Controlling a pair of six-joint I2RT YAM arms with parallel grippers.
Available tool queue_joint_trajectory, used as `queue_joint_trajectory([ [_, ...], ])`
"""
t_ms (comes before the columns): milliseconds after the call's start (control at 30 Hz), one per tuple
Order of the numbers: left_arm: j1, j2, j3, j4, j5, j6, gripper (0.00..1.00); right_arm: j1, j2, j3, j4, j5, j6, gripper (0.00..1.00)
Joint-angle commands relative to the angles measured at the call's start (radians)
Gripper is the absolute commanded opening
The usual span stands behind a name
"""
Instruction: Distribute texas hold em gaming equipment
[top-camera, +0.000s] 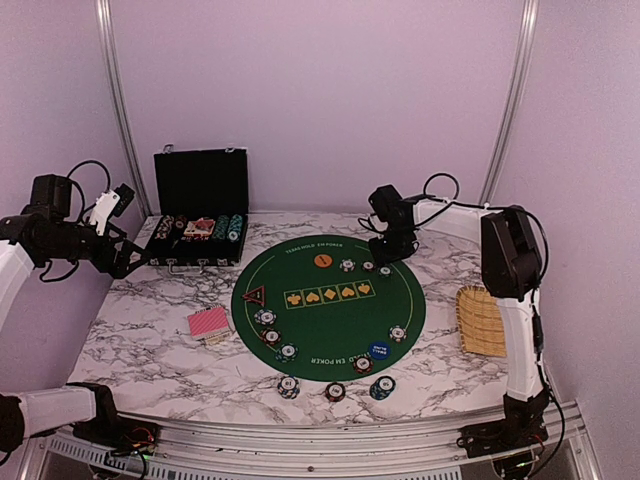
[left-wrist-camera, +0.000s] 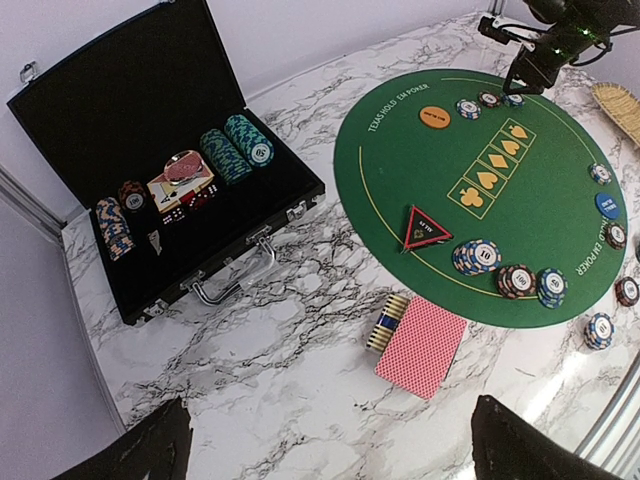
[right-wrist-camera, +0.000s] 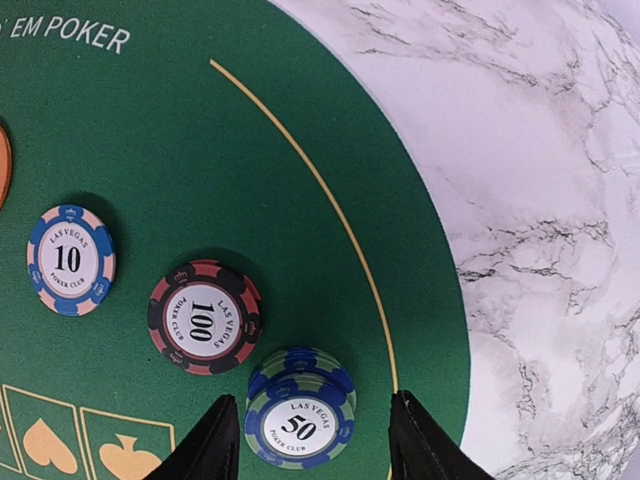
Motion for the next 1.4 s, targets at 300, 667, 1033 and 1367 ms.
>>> queue_joint_trajectory([
  [300,0.005,-0.009,0.005,-0.035,0.009,0.006,0.99,0.068,-0.222,-0.046,-0.038,0.077,0.026,0.58],
  [667,0.003,-0.015,0.005,-0.035,0.019,0.008,0.99,0.444,-0.742,-0.582,-0.122,-0.004,0.220,0.88],
  [1033,0.003,-0.008,0.001,-0.035,0.018,0.003,0.99,0.682,-0.960,-0.815,-0.203,-0.181,0.505,0.94],
  [1367,0.003,-0.016,-0.012,-0.035,0.025,-0.002,0.99,0.714,-0.840,-0.909,-0.059,-0.230,0.507,0.88],
])
